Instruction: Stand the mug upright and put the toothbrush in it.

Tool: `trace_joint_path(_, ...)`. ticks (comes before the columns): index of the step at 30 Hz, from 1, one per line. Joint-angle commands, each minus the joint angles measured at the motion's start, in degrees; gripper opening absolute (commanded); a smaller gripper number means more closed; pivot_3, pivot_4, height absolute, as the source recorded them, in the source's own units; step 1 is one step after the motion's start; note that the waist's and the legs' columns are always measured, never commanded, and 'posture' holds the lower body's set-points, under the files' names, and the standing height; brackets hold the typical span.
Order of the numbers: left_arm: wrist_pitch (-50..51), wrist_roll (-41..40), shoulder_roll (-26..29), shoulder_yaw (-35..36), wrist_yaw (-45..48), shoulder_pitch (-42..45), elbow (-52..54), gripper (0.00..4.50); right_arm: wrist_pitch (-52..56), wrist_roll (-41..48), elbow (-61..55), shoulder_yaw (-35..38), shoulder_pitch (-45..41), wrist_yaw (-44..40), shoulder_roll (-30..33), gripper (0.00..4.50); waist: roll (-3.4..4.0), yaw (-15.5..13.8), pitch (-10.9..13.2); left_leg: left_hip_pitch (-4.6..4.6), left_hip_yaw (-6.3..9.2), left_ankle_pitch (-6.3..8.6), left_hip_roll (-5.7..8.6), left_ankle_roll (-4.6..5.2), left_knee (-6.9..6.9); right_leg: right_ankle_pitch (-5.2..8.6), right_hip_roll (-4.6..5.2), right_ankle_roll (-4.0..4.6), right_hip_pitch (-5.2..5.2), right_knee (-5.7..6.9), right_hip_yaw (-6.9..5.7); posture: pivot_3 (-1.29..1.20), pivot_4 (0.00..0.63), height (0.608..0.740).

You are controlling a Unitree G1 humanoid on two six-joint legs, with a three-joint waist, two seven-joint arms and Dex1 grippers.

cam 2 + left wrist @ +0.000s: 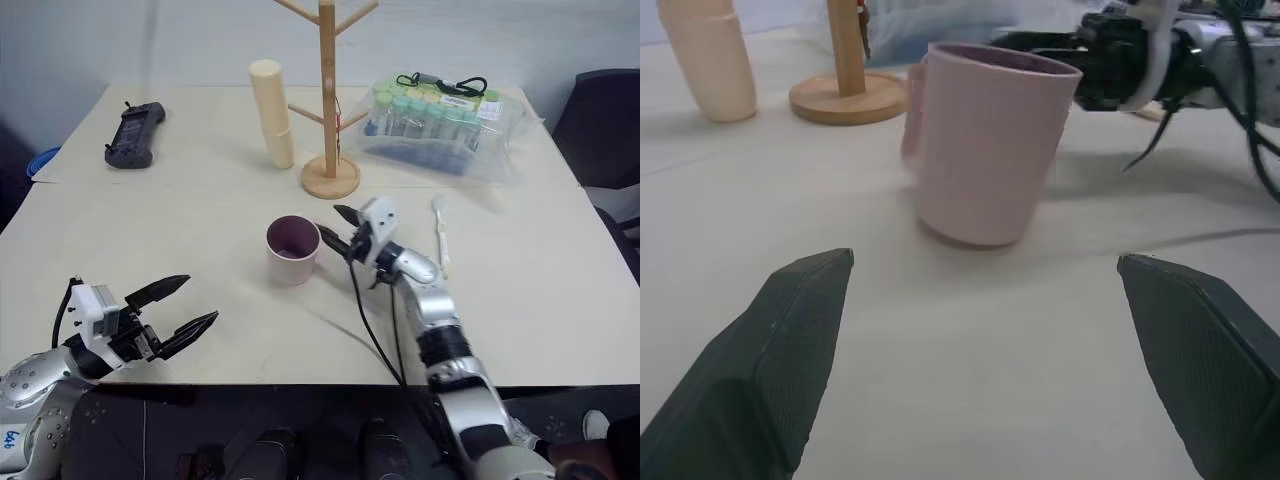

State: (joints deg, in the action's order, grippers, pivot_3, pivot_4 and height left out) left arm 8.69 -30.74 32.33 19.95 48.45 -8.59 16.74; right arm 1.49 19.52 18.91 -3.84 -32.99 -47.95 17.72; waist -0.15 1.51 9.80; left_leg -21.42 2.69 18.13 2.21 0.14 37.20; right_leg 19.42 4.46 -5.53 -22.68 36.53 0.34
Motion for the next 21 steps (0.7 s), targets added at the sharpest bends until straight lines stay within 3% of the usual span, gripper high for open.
trace_joint_path(1, -3.01, 2.00, 0.77, -0.16, 1.08, 0.57, -2.38, 4.50, 8.31, 5.85, -14.43, 5.46, 6.71, -4.36, 8.69, 3.55, 0.01, -0.06, 0.01, 0.00, 0.00, 0.00, 0.00, 0.00, -0.02, 0.00, 0.00, 0.00, 0.01, -0.04, 0.00, 0.00, 0.150, 0.740)
trace_joint_path(5, -4.77, 2.41, 1.19, -0.27, 2.58, 1.19, -4.86, 4.50, 10.72, 10.25, -23.83, 12.76, 18.06, -7.22, 16.59, 4.48, 0.01, -0.18, 0.02, 0.00, 0.00, 0.04, 0.00, 0.06, -0.03, 0.00, 0.01, 0.00, 0.06, -0.38, -0.01, 0.00, 0.150, 0.740)
trace_joint_path(9, -5.43, 1.02, 2.15, -0.69, 5.76, 3.45, -6.35, 4.50, 1.75, 9.32, -23.09, 28.84, 38.87, -11.98, 22.12, 4.48, 0.00, -1.73, 0.02, 0.14, 0.05, 0.10, -0.04, 0.09, -0.12, 0.00, -0.02, 0.00, 0.28, -0.57, -0.08, 0.00, 0.150, 0.740)
trace_joint_path(13, -4.36, -0.48, 3.55, -2.21, 9.37, 4.49, -5.19, 4.50, -4.55, 6.27, -18.73, 37.96, 49.29, -7.64, 20.96, 4.48, 0.01, -1.41, 0.02, 0.23, -0.15, 0.24, 0.03, 0.33, -0.06, -0.06, 0.05, -0.09, 0.35, -0.59, 0.12, 0.00, 0.150, 0.740)
trace_joint_path(17, -2.52, -1.91, 4.05, -3.73, 10.74, 6.51, -3.10, 4.50, 0.30, 6.81, -23.07, 35.27, 47.86, -3.19, 20.72, 4.48, 0.01, -0.02, 0.02, 0.38, -0.18, 0.33, -0.04, 0.47, -0.09, -0.09, 0.01, -0.06, 0.40, -0.52, 0.16, 0.00, 0.150, 0.740)
trace_joint_path(21, 2.64, -4.89, 4.97, -5.92, 11.09, 9.05, 0.54, 4.50, 13.84, 8.33, -23.51, 29.89, 37.43, 1.85, 23.37, 4.48, 0.08, 0.25, 0.03, 0.32, -0.15, 0.12, -0.08, 0.10, -0.09, -0.09, -0.03, -0.04, 0.27, -0.39, 0.14, 0.00, 0.150, 0.740)
